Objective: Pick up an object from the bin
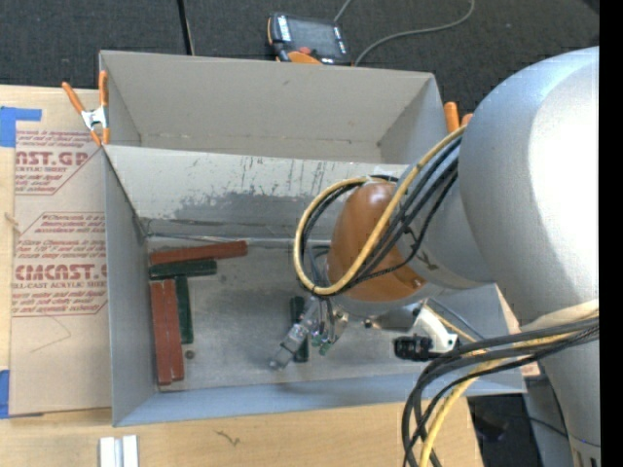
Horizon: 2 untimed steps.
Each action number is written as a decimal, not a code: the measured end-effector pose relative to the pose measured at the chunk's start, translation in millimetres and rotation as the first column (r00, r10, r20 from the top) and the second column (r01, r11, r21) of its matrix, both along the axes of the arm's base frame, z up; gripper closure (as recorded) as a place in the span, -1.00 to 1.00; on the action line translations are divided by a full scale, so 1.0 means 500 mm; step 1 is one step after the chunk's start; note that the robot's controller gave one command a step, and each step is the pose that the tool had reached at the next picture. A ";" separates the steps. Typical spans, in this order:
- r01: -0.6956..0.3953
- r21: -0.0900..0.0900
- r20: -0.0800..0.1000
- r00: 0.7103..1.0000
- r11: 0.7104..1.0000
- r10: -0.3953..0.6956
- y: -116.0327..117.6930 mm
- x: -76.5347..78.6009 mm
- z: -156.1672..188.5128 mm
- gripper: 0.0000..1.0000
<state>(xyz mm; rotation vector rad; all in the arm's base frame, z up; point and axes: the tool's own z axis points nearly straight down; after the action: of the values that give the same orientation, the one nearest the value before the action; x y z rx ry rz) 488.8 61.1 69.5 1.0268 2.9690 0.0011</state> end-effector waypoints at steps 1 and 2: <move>-0.001 0.001 0.000 1.000 1.000 0.001 0.001 0.000 0.000 1.00; -0.001 0.000 -0.001 1.000 1.000 0.001 0.001 -0.001 0.030 1.00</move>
Offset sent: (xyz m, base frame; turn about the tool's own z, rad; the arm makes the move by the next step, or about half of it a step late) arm 0.0000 0.0000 0.0000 0.0000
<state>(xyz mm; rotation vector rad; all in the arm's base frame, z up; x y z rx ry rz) 488.4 61.7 84.6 1.0263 2.9701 0.0007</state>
